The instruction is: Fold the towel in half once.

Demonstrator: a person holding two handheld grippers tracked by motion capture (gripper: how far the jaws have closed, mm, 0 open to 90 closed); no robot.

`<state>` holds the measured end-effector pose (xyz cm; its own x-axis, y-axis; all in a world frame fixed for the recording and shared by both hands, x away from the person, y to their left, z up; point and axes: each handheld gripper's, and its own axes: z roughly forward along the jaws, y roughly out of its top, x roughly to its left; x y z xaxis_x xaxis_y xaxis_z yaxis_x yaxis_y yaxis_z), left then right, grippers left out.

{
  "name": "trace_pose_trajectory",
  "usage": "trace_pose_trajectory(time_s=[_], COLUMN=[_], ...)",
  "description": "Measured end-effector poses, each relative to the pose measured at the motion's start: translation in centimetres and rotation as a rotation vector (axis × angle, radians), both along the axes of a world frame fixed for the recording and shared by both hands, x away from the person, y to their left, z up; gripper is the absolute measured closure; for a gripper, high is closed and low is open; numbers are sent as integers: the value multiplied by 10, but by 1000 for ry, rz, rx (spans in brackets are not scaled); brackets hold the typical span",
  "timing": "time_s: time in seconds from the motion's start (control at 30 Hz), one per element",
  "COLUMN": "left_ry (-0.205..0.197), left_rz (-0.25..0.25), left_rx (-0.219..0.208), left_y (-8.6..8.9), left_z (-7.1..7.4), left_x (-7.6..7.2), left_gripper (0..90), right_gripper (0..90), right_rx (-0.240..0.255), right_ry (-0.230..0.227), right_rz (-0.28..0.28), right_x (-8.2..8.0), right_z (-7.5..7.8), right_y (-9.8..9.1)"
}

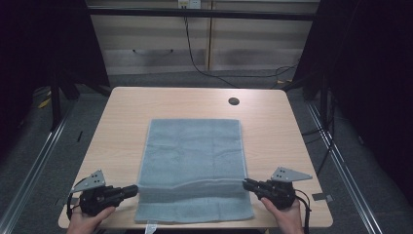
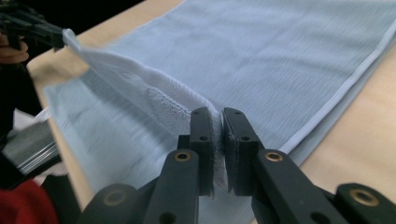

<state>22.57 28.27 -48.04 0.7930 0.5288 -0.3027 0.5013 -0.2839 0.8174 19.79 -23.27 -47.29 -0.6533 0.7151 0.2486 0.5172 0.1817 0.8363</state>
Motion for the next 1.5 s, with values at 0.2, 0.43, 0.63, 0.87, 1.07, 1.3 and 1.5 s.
trace_pose_trajectory(time_s=[0.2,0.43,0.63,0.87,1.07,1.3,1.5], left_ry=[-11,-1,16,37,74,60,12], left_rz=[0,31,68,113,122,137,115], left_rx=[-19,-19,24,40,89,130,183], left_y=[0,-3,-16,-31,-42,-41,-48], left_z=[3,4,1,7,-13,-28,-27], left_x=[-7,18,57,95,121,132,115], left_gripper=[827,747,709,671,687,695,700], right_gripper=[740,667,627,594,559,542,541], right_rx=[-2,11,-27,-42,-121,-143,-190], right_ry=[28,16,25,23,72,98,84], right_rz=[10,9,24,8,8,-26,-18], right_x=[-13,-28,3,69,104,128,116], right_z=[-6,-1,-3,-1,-17,-34,-34], right_y=[0,-6,4,27,42,51,53])
